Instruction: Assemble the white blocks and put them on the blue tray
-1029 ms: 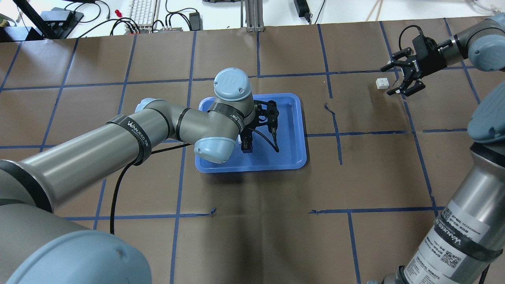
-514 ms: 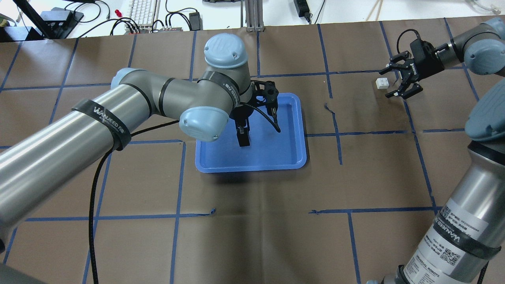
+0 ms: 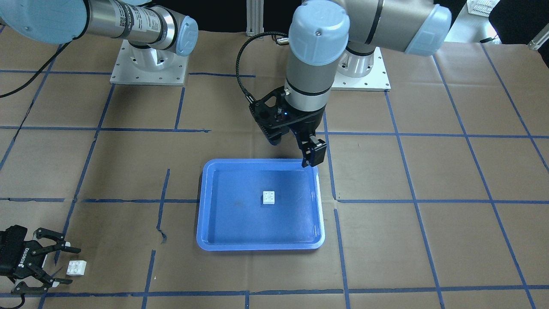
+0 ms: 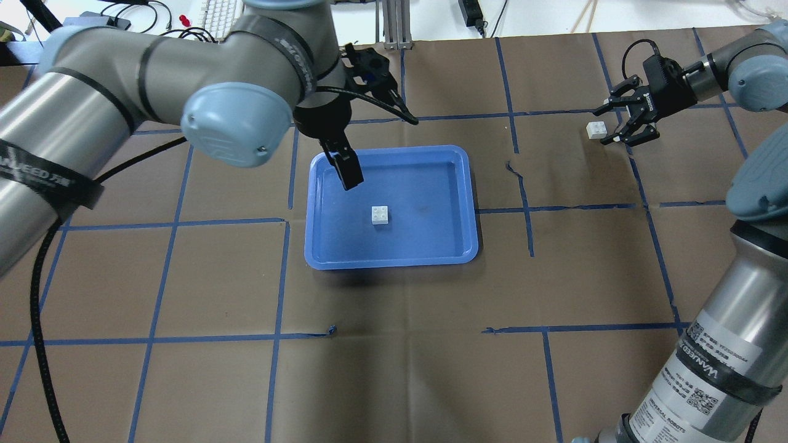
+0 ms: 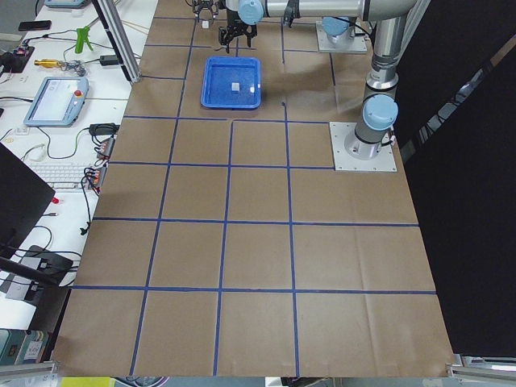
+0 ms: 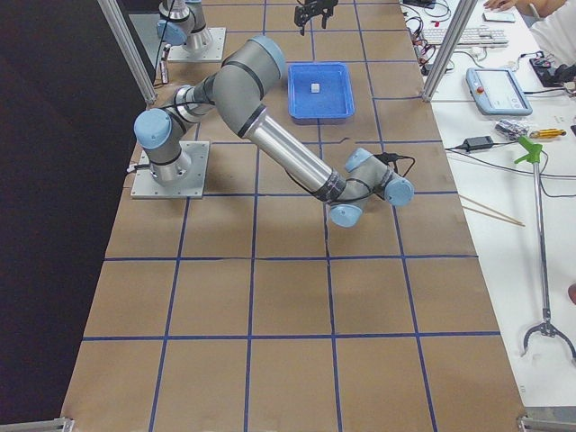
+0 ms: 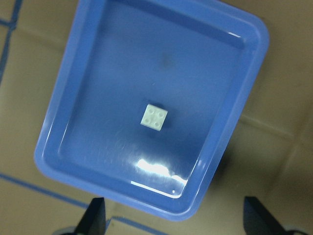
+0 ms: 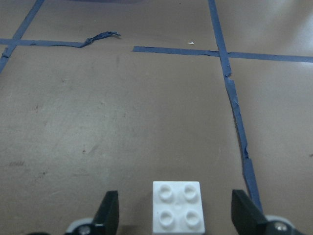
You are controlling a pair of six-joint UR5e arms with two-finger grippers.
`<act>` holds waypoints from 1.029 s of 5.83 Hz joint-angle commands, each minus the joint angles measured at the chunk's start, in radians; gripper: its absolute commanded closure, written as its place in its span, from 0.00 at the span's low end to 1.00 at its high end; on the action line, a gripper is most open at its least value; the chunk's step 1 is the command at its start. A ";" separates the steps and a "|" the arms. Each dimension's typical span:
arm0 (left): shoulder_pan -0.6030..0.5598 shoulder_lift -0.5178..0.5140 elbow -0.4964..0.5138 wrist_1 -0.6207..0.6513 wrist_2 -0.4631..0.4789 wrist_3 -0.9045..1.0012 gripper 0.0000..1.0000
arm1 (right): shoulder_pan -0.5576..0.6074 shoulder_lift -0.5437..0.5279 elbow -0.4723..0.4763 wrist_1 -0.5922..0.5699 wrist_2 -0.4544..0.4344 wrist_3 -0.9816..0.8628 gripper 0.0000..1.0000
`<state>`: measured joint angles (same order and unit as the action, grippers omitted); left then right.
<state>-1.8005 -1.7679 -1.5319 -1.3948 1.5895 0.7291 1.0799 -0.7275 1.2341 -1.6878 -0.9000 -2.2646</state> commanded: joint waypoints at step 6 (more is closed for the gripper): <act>0.217 0.192 0.006 -0.197 0.040 -0.599 0.01 | 0.003 -0.070 -0.016 0.022 0.000 0.016 0.63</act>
<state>-1.5946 -1.5830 -1.5294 -1.5781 1.6282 0.1351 1.0817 -0.7736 1.2192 -1.6760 -0.8990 -2.2580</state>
